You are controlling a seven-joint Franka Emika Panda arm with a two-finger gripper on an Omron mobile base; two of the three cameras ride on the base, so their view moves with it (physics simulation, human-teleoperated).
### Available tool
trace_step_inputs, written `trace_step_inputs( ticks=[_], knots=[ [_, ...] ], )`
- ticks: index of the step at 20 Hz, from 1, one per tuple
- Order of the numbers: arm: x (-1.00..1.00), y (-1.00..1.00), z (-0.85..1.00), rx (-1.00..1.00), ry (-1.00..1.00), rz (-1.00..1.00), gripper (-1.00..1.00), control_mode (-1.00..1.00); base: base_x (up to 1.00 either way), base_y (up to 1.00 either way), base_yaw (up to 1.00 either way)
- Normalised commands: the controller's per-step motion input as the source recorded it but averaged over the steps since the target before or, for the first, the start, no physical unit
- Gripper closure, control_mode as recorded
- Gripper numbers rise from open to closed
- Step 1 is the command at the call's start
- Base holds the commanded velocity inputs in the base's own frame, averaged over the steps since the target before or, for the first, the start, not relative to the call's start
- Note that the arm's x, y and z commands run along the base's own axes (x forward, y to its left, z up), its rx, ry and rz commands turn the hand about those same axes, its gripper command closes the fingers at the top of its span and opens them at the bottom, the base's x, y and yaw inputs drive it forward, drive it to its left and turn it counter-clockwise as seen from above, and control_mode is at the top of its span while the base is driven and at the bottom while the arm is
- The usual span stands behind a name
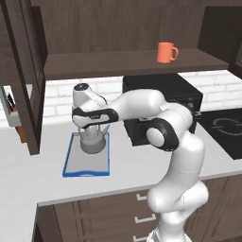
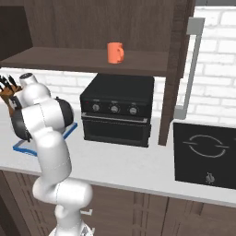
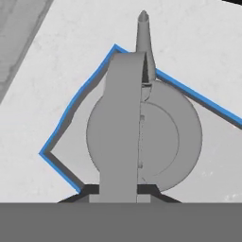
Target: Pick the kettle from the counter and place it on the tray. Then pick the mug from the cabinet and place it on the tray. Then close the cabinet doors.
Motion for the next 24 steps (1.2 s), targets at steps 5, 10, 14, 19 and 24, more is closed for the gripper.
trace_step_inputs(
  ticks=[5, 10, 14, 19, 24],
  knots=[
    [-0.10, 0.00, -0.05, -0.03, -0.04, 0.05, -1.00, -1.00, 0.00, 0.00, 0.00],
    [-0.32, 0.00, 0.08, -0.03, -0.13, 0.11, -1.00, -1.00, 0.00, 0.00, 0.00],
    [-0.45, 0.00, 0.12, -0.03, -0.13, 0.15, -1.00, -1.00, 0.00, 0.00, 0.00],
    [-0.55, -0.07, 0.06, 0.00, -0.01, 0.25, -1.00, -1.00, 0.00, 0.00, 0.00],
    [-0.55, -0.29, 0.28, 0.00, -0.09, 0.46, -1.00, -1.00, 0.00, 0.00, 0.00]
  ],
)
